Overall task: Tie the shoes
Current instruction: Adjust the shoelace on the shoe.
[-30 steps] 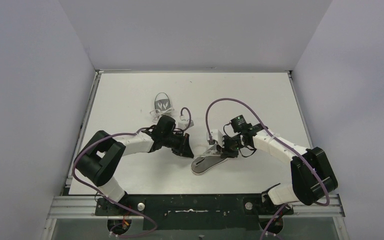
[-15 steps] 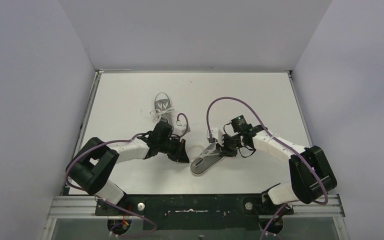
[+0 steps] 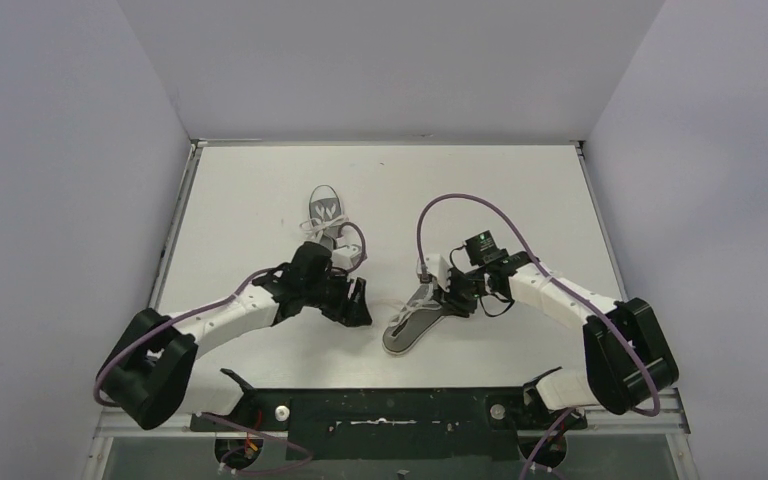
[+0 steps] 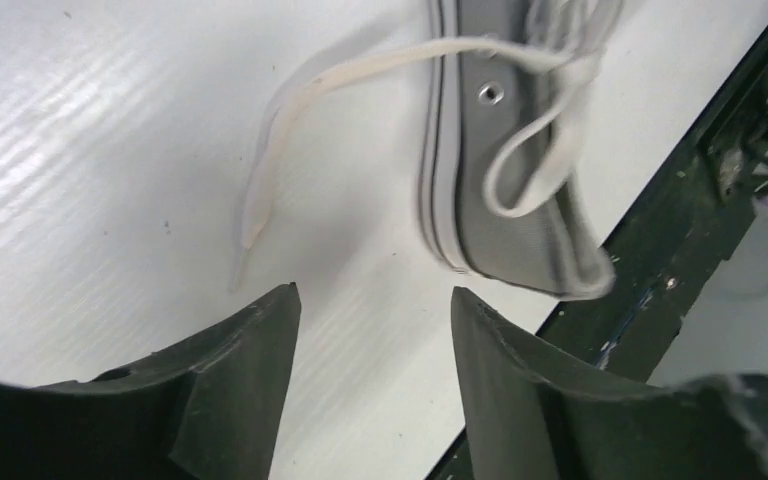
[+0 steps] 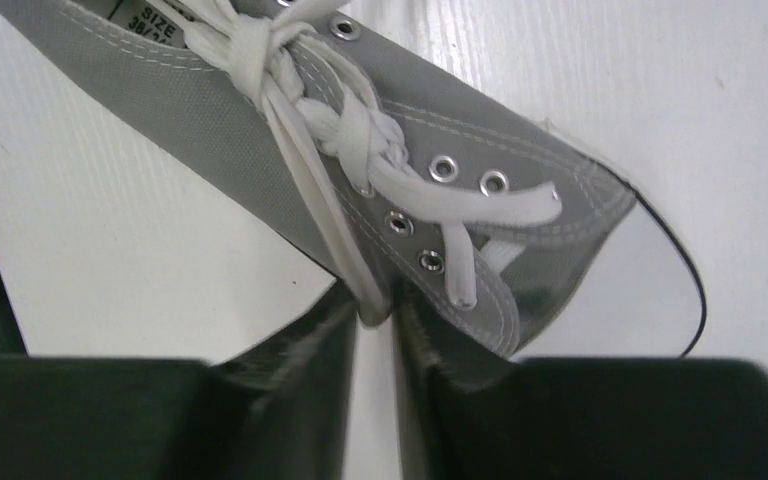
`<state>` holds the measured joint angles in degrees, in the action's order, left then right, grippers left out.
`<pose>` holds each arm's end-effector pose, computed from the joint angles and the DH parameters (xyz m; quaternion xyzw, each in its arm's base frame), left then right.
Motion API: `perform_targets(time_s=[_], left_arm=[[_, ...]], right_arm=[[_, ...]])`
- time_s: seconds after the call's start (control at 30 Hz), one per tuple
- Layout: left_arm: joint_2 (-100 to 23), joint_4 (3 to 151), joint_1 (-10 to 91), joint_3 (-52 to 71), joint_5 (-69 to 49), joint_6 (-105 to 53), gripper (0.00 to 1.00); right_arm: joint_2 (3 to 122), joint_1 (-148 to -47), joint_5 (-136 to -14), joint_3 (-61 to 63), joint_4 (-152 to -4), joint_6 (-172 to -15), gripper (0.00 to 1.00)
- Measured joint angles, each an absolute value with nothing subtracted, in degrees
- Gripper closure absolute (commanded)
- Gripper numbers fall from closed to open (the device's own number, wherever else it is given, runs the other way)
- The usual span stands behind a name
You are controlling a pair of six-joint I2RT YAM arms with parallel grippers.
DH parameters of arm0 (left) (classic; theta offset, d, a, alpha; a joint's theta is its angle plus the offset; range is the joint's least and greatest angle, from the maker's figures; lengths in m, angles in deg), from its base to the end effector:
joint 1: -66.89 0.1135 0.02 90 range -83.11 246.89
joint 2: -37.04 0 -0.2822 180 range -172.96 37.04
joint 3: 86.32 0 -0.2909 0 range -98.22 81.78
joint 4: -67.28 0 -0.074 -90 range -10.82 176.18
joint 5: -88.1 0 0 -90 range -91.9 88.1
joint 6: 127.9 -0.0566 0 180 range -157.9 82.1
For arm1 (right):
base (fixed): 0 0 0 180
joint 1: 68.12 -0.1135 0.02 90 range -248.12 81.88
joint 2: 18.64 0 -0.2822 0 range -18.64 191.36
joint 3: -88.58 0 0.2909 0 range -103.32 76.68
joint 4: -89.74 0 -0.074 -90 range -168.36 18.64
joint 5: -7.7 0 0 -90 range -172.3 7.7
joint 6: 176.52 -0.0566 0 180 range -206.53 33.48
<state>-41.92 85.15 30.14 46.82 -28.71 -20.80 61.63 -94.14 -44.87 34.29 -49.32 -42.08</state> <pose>0.2191 -0.1954 0.1406 0.2341 0.8871 -0.3450 0.1982 0.2369 0.1539 0.1548 -0.5877 0.7210 0.2800 0.2373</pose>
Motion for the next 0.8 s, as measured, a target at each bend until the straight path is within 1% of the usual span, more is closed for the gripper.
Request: perform_targets(time_s=[0.07,0.1,0.13,0.17,0.23,0.3,0.33,0.4,0.5,0.73,0.8], left_arm=[[-37.9,87.6,30.2,45.9,-27.0,-20.8,0.39],[-35.9,88.3,30.2,45.2,-26.5,-20.9,0.39],[-34.3,88.7,30.1,44.4,-26.3,-21.0,0.40],[-33.0,88.9,29.9,43.3,-26.1,-21.1,0.42],[-32.3,88.5,28.6,41.4,-26.1,-21.1,0.47],[-33.0,87.6,26.4,40.0,-26.2,-21.0,0.55],[-34.0,87.0,25.2,39.5,-26.7,-21.0,0.60],[-37.4,85.8,23.1,38.4,-28.4,-20.5,0.66],[-42.5,85.5,21.3,36.7,-30.1,-20.0,0.65],[-47.9,85.4,18.2,34.2,-30.2,-17.5,0.62],[-48.2,85.4,17.4,33.5,-29.1,-17.0,0.58]], right_arm=[[59.7,-94.1,-45.7,34.5,-48.6,-43.1,0.51],[58.2,-94.1,-46.1,34.6,-48.2,-44.0,0.39],[56.9,-94.1,-46.3,34.6,-48.2,-44.8,0.33],[55.2,-94.1,-46.7,34.6,-48.4,-45.9,0.31],[51.7,-94.1,-47.6,34.6,-49.1,-47.8,0.31],[49.2,-94.1,-48.2,34.6,-50.0,-49.5,0.32],[48.3,-94.1,-48.5,34.6,-50.4,-50.2,0.33],[47.6,-94.1,-48.7,34.6,-50.9,-51.4,0.35],[47.8,-94.0,-49.3,34.6,-51.1,-53.1,0.38],[48.8,-93.4,-51.3,34.6,-52.3,-62.5,0.38],[49.2,-93.2,-51.9,34.3,-52.8,-67.6,0.41]])
